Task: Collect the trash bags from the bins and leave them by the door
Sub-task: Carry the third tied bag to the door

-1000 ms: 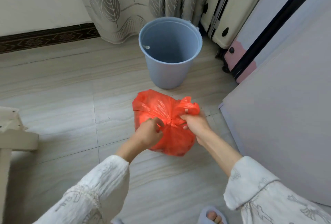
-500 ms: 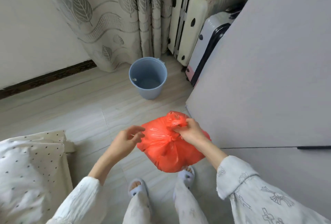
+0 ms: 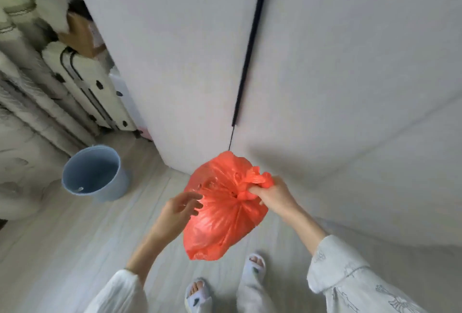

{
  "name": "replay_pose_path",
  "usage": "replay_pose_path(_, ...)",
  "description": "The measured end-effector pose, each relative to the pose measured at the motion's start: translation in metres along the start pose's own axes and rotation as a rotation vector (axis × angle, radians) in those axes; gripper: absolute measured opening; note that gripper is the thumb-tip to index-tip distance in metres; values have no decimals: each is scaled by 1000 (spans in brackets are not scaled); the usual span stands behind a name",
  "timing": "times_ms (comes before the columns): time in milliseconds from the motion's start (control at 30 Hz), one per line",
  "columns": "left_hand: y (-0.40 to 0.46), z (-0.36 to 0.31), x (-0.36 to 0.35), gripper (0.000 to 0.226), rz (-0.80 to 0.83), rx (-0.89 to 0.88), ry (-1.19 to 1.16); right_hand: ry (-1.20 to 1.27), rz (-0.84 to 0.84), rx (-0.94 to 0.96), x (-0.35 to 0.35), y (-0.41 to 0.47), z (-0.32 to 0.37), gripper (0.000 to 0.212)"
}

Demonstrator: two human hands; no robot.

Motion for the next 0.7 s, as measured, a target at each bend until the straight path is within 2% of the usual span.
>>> replay_pose_path(67, -2, -26, -52, 24, 108, -42, 48, 81, -85, -27, 48, -25, -26, 18)
replay_pose_path(200, -20, -73, -168, 24, 300, -113, 115, 179, -244, -72, 144, -83, -91, 23)
replay_pose_path(267, -32, -93, -232, 24, 382, -145, 153, 203, -321, -99, 193, -113, -132, 16)
replay_pose_path(500, -103, -152, -473, 24, 579, -238, 211, 293, -549, -172, 376, -216, -282, 9)
replay_pose_path(600, -144, -171, -562, 25, 692, -281, 250, 373, -666, -236, 444, -273, -340, 29)
replay_pose_path(700, -171, -191, -641, 26, 767, -318, 284, 412, -765, -282, 510, -322, -398, 29)
Point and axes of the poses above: each hand's wrist, its own y-axis towards the middle knuckle, its own x-axis out of the back of the hand, z = x × y, the point moved 10 cm from there along y, towards the middle knuckle, and after that the axes turned 1 degree about -x, right-handed, at the moved point
